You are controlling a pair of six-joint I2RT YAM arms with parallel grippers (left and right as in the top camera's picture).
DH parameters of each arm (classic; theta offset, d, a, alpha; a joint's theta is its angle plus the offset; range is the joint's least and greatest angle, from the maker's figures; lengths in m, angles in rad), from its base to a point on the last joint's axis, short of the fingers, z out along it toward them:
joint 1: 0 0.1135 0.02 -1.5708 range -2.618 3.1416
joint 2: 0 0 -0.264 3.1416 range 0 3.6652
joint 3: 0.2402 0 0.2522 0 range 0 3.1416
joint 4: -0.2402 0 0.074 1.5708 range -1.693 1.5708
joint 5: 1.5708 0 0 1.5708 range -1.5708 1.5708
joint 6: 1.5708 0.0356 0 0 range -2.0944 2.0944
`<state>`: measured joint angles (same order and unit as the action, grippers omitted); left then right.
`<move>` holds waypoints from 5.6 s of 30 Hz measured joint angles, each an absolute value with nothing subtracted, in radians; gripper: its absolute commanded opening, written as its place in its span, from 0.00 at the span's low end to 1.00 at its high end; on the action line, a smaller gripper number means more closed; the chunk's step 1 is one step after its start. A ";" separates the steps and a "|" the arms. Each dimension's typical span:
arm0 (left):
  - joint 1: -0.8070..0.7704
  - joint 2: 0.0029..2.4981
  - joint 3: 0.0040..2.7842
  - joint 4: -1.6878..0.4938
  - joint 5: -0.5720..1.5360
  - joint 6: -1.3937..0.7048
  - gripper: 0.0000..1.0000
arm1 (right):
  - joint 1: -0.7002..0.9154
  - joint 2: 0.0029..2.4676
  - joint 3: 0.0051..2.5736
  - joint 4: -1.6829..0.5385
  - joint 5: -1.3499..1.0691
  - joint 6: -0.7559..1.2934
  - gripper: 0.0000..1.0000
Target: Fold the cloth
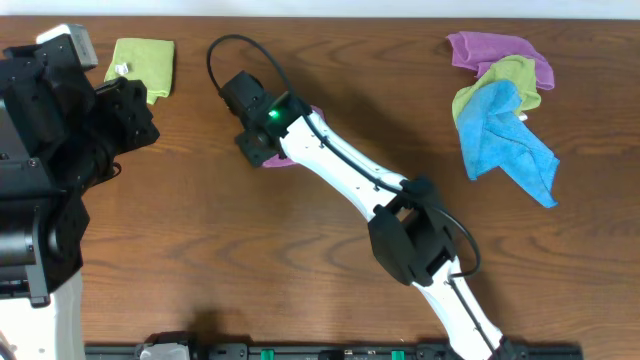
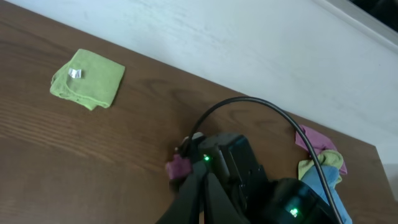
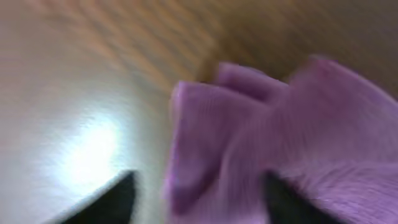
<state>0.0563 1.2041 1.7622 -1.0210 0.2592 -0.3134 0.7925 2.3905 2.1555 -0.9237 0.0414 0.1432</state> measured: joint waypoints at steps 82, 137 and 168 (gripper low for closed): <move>-0.091 2.130 1.307 -0.280 0.983 -0.395 0.99 | 0.479 2.415 2.098 -0.970 -0.262 0.176 0.01; -0.059 2.147 1.159 -0.191 1.020 -0.417 0.06 | 0.401 2.546 2.217 -1.114 -0.288 0.202 0.01; 0.370 2.018 1.448 0.079 0.687 -0.876 0.06 | 0.220 2.383 2.298 -1.259 -0.266 0.081 0.01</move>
